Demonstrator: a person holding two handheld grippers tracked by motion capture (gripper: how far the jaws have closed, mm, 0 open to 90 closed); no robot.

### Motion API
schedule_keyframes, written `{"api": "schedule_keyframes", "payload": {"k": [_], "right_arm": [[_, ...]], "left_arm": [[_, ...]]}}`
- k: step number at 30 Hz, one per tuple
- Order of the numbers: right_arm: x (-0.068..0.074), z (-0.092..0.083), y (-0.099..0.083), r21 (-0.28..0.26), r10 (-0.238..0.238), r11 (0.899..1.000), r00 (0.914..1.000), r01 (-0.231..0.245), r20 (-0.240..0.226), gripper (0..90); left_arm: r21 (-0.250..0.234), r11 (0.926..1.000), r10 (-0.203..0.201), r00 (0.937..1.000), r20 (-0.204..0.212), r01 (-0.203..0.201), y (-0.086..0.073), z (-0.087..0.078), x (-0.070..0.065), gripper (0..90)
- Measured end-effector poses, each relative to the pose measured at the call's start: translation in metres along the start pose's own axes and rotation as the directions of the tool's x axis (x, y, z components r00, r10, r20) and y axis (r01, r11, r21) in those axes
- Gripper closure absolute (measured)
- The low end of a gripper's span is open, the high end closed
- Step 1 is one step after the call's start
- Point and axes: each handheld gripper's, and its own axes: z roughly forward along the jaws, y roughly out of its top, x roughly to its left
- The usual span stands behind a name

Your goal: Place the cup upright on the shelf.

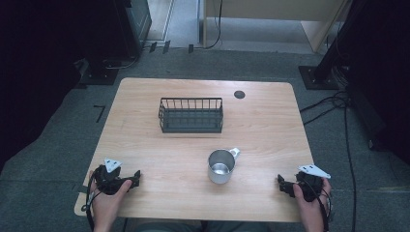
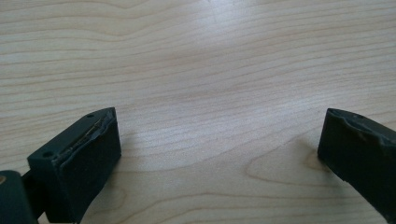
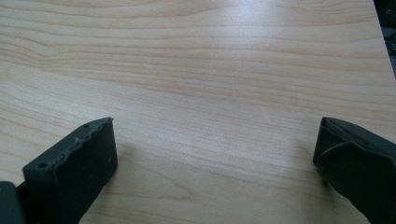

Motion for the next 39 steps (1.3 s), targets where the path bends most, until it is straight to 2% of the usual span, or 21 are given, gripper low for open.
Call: {"api": "schedule_keyframes", "payload": {"k": [3,6,12,18,20,22,27,31,33,35,39], "right_arm": [[0.0,0.0,0.0,0.0,0.0,1.0,1.0,0.0,0.0,0.0],[0.0,0.0,0.0,0.0,0.0,1.0,1.0,0.0,0.0,0.0],[0.0,0.0,0.0,0.001,0.0,1.0,1.0,0.0,0.0,0.0],[0.0,0.0,0.0,0.0,0.0,1.0,1.0,0.0,0.0,0.0],[0.0,0.0,0.0,0.0,0.0,1.0,1.0,0.0,0.0,0.0],[0.0,0.0,0.0,0.0,0.0,1.0,1.0,0.0,0.0,0.0],[0.0,0.0,0.0,0.0,0.0,1.0,1.0,0.0,0.0,0.0],[0.0,0.0,0.0,0.0,0.0,1.0,1.0,0.0,0.0,0.0],[0.0,0.0,0.0,0.0,0.0,1.0,1.0,0.0,0.0,0.0],[0.0,0.0,0.0,0.001,0.0,1.0,1.0,0.0,0.0,0.0],[0.0,0.0,0.0,0.001,0.0,1.0,1.0,0.0,0.0,0.0]], "left_arm": [[0.002,0.9998,-0.022,0.9991,-0.037,0.022,0.0,-0.002,-0.001,0.0],[-0.006,0.9992,-0.04,0.999,-0.018,0.04,0.003,-0.003,-0.004,0.0],[-0.028,0.9995,0.012,0.9994,0.033,-0.011,0.015,-0.007,-0.03,0.0],[-0.046,0.9978,0.052,0.9935,0.101,-0.047,0.028,-0.006,-0.057,0.0],[-0.05,0.9973,0.058,0.9926,0.107,-0.053,0.029,-0.007,-0.061,0.0],[-0.054,0.9963,0.074,0.9872,0.141,-0.067,0.035,-0.006,-0.073,0.0],[-0.074,0.9913,0.121,0.9753,0.185,-0.108,0.042,-0.01,-0.096,0.0],[-0.078,0.9897,0.135,0.9644,0.228,-0.12,0.043,-0.01,-0.112,0.0],[-0.079,0.9879,0.149,0.9574,0.247,-0.133,0.042,-0.01,-0.12,0.0],[-0.079,0.9833,0.179,0.9487,0.261,-0.164,0.04,-0.009,-0.13,0.0],[-0.085,0.9796,0.199,0.9341,0.296,-0.182,0.038,-0.007,-0.145,0.0]]}}
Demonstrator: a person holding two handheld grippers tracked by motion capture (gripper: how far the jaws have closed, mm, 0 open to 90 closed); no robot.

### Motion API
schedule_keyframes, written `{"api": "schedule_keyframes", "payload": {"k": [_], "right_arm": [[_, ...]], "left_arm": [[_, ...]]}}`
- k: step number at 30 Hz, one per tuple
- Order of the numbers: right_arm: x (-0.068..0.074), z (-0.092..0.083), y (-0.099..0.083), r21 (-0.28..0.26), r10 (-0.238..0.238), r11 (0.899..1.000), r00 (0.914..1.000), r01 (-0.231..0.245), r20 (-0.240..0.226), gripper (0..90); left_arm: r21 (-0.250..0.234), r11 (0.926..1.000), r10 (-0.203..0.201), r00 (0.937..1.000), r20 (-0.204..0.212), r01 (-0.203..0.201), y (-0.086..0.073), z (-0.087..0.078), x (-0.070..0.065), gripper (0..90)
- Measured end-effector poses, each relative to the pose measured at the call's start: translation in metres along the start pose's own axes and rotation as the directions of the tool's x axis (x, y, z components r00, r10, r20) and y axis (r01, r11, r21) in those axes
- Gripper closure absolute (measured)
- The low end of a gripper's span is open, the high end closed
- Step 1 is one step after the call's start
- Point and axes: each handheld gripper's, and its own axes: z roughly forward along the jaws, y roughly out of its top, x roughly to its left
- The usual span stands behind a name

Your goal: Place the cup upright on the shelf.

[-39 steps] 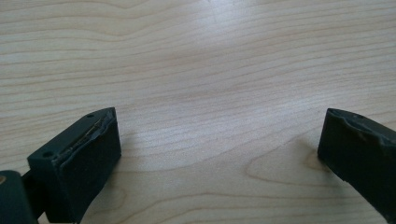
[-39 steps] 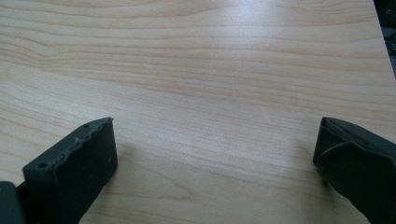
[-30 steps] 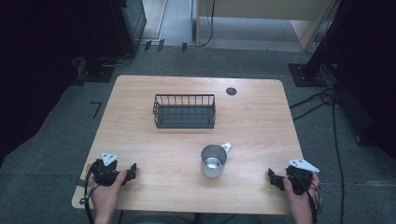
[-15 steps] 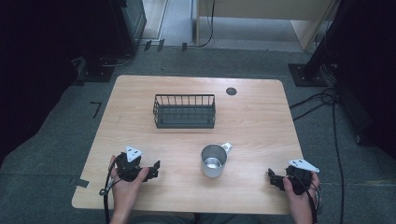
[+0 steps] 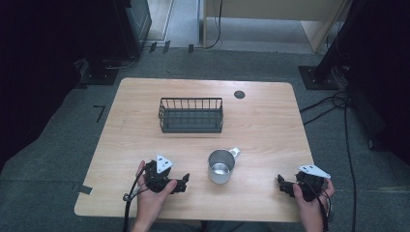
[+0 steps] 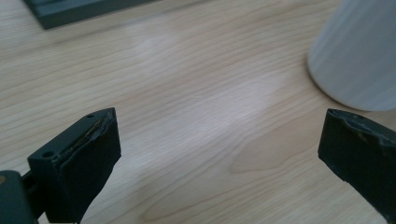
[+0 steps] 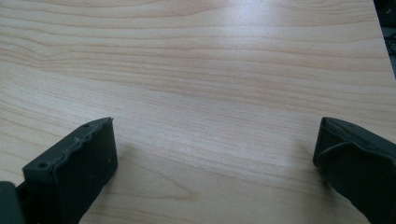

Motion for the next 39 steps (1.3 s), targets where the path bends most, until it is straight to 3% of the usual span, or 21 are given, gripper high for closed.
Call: {"api": "schedule_keyframes", "payload": {"k": [5,10,19,32,35,39], "right_arm": [[0.0,0.0,0.0,0.0,0.0,1.0,1.0,0.0,0.0,0.0],[0.0,0.0,0.0,-0.001,0.0,1.0,1.0,0.0,0.0,0.0],[0.0,0.0,0.0,0.0,0.0,1.0,1.0,0.0,0.0,0.0],[0.0,0.0,0.0,-0.001,0.0,1.0,1.0,0.0,0.0,0.0],[0.0,0.0,0.0,0.0,0.0,1.0,1.0,0.0,0.0,0.0],[0.0,0.0,0.0,-0.001,0.0,1.0,1.0,0.0,0.0,0.0]], "left_arm": [[-0.005,0.9999,0.012,0.999,0.044,-0.012,0.002,0.006,-0.012,0.0],[0.009,0.9988,0.047,0.9936,0.103,-0.048,0.001,0.012,-0.03,0.0],[0.007,0.996,0.086,0.9774,0.193,-0.089,0.006,0.024,-0.059,0.0],[-0.024,0.9944,0.106,0.9706,0.216,-0.103,0.029,0.034,-0.08,0.0],[-0.04,0.9955,0.093,0.9719,0.216,-0.086,0.032,0.037,-0.084,0.0],[-0.035,0.9953,0.096,0.9777,0.187,-0.091,0.037,0.043,-0.088,0.0]]}}
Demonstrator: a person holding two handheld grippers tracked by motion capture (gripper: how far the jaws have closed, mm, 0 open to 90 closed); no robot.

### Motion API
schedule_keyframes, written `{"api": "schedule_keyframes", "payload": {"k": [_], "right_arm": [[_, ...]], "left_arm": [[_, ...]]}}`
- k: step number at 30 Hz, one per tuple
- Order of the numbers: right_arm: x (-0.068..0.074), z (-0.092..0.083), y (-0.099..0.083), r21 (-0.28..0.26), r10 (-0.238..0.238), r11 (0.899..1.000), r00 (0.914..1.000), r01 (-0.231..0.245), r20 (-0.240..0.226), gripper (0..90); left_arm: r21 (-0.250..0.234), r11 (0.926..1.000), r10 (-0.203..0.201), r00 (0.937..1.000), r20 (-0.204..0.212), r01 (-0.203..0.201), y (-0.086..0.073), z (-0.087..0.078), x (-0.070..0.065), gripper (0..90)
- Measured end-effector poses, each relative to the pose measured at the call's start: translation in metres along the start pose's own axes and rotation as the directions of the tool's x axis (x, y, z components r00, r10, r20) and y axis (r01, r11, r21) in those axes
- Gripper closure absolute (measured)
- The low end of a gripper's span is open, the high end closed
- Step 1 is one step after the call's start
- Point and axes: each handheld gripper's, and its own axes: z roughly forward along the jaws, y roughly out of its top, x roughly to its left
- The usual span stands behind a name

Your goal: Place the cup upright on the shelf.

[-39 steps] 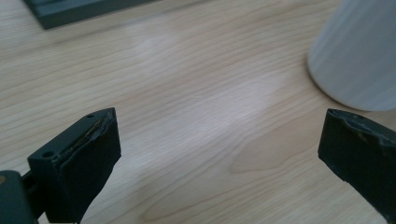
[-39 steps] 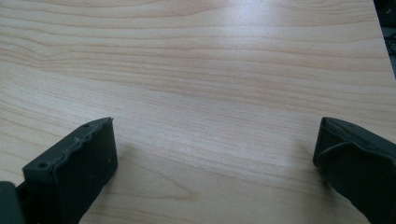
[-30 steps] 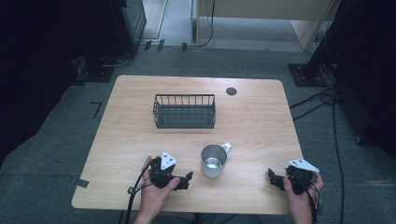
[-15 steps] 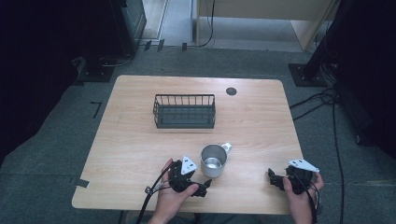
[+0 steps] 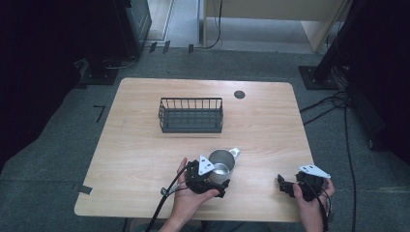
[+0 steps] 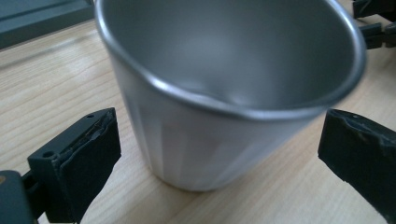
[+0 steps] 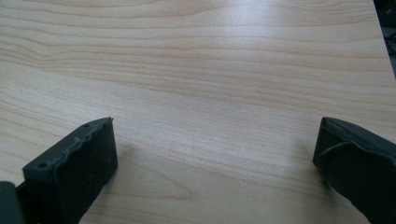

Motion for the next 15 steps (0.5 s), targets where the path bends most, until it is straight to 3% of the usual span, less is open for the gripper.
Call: {"api": "schedule_keyframes", "payload": {"k": [8,15], "right_arm": [[0.0,0.0,0.0,0.0,0.0,1.0,1.0,0.0,0.0,0.0],[0.0,0.0,0.0,0.0,0.0,1.0,1.0,0.0,0.0,0.0]], "left_arm": [[-0.011,0.9999,-0.013,0.9997,-0.02,0.013,0.002,-0.002,0.01,0.0],[-0.035,0.9983,-0.048,0.998,-0.041,0.047,0.002,-0.011,0.026,0.0]]}}
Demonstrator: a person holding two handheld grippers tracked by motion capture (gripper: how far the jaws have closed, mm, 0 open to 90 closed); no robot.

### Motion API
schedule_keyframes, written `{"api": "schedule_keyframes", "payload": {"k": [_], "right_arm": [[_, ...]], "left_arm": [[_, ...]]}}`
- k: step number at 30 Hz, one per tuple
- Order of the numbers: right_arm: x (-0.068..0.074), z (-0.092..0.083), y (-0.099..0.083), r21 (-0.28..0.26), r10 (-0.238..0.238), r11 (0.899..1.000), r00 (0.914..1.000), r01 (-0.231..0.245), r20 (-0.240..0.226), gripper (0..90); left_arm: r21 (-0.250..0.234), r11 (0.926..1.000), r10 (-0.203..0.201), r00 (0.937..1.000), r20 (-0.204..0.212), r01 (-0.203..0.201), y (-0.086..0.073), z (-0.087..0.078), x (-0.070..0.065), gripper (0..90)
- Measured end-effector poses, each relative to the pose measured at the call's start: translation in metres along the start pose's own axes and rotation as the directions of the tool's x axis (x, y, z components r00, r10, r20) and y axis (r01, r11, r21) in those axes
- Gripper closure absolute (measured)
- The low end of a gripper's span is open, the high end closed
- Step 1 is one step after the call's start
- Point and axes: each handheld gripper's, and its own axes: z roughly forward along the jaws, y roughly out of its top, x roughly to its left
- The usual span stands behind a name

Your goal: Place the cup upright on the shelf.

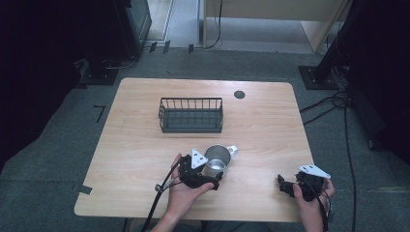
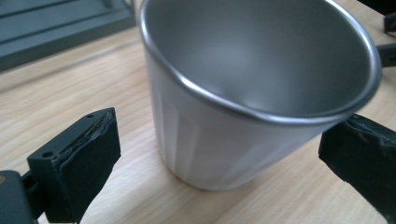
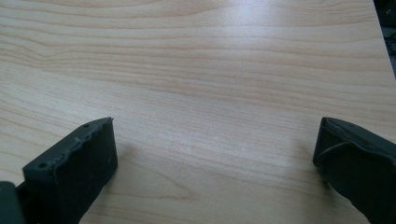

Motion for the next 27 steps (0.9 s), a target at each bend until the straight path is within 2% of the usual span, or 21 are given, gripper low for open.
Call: {"api": "schedule_keyframes", "payload": {"k": [2,7,13,15,17,19,22,27], "right_arm": [[0.0,0.0,0.0,0.0,0.0,1.0,1.0,0.0,0.0,0.0],[0.0,0.0,0.0,0.0,0.0,1.0,1.0,0.0,0.0,0.0],[0.0,0.0,0.0,0.0,0.0,1.0,1.0,0.0,0.0,0.0],[0.0,0.0,0.0,0.0,0.0,1.0,1.0,0.0,0.0,0.0],[0.0,0.0,0.0,0.0,0.0,1.0,1.0,0.0,0.0,0.0],[0.0,0.0,0.0,0.0,0.0,1.0,1.0,0.0,0.0,0.0],[0.0,0.0,0.0,0.0,0.0,1.0,1.0,0.0,0.0,0.0],[0.0,0.0,0.0,0.0,0.0,1.0,1.0,0.0,0.0,0.0]], "left_arm": [[0.002,1.0,-0.004,1.0,0.002,0.004,0.0,0.001,0.0,0.0],[0.01,1.0,-0.001,0.9997,0.024,0.0,0.002,0.011,-0.011,0.0],[0.01,0.9993,-0.036,0.999,-0.026,0.037,0.006,0.022,-0.012,0.0],[0.007,0.9989,-0.047,0.9986,-0.027,0.047,0.008,0.024,-0.01,0.0],[0.002,0.9993,-0.038,0.9989,-0.026,0.038,0.01,0.025,-0.01,0.0],[0.01,0.9997,-0.022,0.9996,-0.017,0.022,0.012,0.025,-0.008,0.0],[0.014,0.9996,-0.022,0.9992,-0.034,0.023,0.011,0.02,-0.001,0.0],[-0.024,0.9982,-0.057,0.9964,-0.063,0.056,0.009,0.005,0.016,0.0]]}}
